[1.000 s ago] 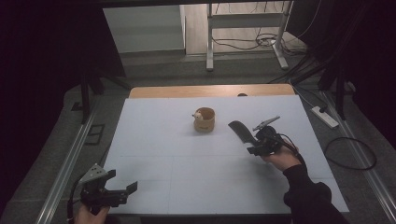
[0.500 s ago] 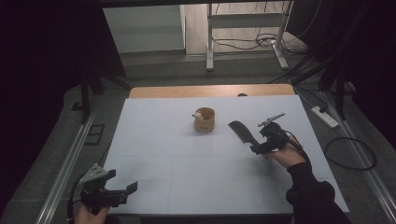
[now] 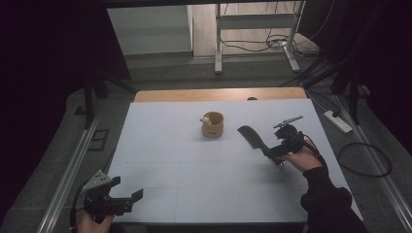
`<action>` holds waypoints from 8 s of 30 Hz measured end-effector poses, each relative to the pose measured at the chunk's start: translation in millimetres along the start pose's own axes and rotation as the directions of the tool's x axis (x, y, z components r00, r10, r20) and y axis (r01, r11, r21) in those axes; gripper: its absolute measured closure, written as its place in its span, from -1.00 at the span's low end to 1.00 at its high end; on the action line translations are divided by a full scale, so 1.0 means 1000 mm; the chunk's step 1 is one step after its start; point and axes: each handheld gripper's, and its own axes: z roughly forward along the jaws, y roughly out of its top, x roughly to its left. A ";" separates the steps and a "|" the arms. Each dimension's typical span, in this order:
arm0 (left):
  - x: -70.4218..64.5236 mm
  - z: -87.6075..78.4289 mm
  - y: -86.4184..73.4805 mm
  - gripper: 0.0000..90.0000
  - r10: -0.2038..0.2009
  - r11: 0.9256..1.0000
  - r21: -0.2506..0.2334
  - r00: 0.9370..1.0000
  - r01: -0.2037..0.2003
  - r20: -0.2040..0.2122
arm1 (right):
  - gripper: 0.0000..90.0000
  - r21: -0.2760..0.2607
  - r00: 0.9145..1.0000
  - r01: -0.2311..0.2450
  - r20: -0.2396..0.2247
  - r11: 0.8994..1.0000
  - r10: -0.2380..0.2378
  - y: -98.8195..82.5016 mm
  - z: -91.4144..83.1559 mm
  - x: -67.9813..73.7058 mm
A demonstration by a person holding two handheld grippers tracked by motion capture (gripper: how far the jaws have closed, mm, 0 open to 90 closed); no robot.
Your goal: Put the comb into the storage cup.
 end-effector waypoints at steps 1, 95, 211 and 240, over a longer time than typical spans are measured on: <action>0.000 0.000 0.000 -1.00 0.000 1.000 0.000 1.000 0.000 0.000 | -1.00 -0.001 1.000 -0.001 -0.003 1.000 0.001 0.000 -0.001 -0.001; 0.003 0.004 0.009 -1.00 0.013 1.000 0.009 0.998 -0.014 0.063 | 0.61 0.061 0.996 0.012 -0.090 0.998 -0.006 -0.016 0.012 -0.005; -0.054 0.109 0.155 -1.00 0.217 0.974 -0.029 0.896 -0.224 0.388 | 0.61 -0.360 0.953 0.252 -0.067 0.898 -0.294 -0.073 -0.079 0.070; -0.067 0.122 0.159 -1.00 0.109 0.990 0.019 0.829 -0.143 0.548 | 0.61 -0.409 0.890 0.374 -0.094 0.833 -0.446 -0.069 -0.070 0.118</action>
